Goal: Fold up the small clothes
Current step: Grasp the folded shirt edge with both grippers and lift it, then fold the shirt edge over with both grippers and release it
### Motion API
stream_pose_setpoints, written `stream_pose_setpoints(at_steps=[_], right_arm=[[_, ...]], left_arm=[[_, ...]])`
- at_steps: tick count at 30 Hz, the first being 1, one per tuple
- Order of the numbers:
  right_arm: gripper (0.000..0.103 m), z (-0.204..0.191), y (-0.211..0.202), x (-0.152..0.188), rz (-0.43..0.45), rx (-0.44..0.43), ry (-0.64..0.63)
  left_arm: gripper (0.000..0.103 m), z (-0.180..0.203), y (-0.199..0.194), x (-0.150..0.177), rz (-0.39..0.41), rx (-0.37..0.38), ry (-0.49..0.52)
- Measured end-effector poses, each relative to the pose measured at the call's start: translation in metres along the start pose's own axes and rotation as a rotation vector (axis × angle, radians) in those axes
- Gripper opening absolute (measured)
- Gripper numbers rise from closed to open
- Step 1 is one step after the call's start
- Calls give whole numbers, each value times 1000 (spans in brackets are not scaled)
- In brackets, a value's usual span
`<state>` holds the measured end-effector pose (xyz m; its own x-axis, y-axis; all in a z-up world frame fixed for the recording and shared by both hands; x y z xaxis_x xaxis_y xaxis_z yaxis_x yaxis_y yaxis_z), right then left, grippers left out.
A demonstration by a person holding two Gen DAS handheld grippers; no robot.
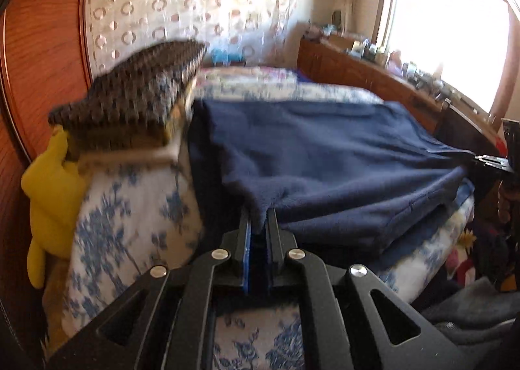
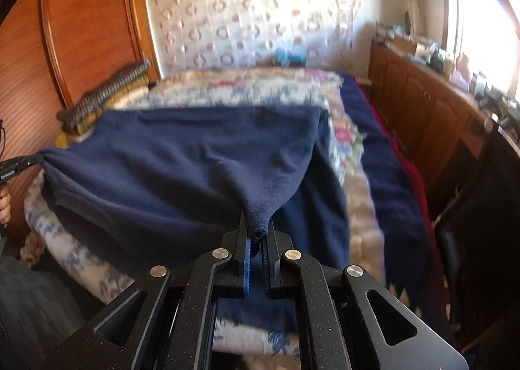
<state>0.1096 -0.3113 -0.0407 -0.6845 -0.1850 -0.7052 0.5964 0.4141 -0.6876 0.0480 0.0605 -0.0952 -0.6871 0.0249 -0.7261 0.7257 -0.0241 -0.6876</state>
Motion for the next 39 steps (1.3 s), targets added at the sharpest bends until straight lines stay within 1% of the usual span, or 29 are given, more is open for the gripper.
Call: stream_pose_setpoints(at_steps=[2, 7, 9, 11, 12, 13, 15, 17, 18, 23, 28, 30, 31, 33, 39], right_arm=[[2, -1, 4, 5, -16, 12, -9], [8, -5, 0, 6, -20, 41, -42], [14, -6, -4, 4, -11, 54, -51], [18, -8, -8, 0, 1, 67, -61], [23, -9, -8, -1, 6, 71, -65], [26, -11, -9, -2, 14, 73, -71], [41, -16, -9, -5, 25, 69, -82], [50, -22, -6, -8, 36, 62, -90], [53, -24, -5, -9, 38, 58, -93], [57, -43, 11, -13, 34, 10, -114], [58, -62, 31, -12, 6, -36, -140], [67, -69, 38, -10, -6, -46, -150], [68, -72, 42, -9, -12, -50, -156], [71, -77, 49, -8, -25, -58, -166], [74, -85, 68, -7, -60, -66, -178]], left_arm=[[10, 0, 2, 7, -15, -14, 4], [19, -5, 4, 15, -31, -29, 2], [24, -7, 2, 15, -28, -34, -4], [26, -10, -2, 15, -20, -34, -13], [27, -11, -4, 15, -18, -32, -17], [28, -13, -4, 15, -18, -36, -19], [30, -14, -3, 16, -22, -53, -17], [31, -15, 0, 17, -29, -54, -17], [31, -15, 2, 18, -37, -56, -18], [32, -19, 18, 25, -82, -74, -33], [35, -22, 21, 28, -73, -89, -55], [36, -21, 23, 28, -71, -100, -49], [36, -20, 24, 29, -70, -105, -49], [36, -21, 25, 29, -69, -108, -57], [39, -25, 30, 28, -64, -108, -81]])
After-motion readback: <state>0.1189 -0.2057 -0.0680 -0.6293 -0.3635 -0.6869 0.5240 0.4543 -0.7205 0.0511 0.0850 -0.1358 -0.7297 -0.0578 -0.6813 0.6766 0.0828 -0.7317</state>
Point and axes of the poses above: each gripper's, at about its wrist camera, not at the fingertips, and y roughly the way its jaws point, z to its right, x to its underside, the point moved 3 cm from there along y, roughly the way its jaws point, and after that the axes turned 10 degrees about -x, right-handed, at the moved point
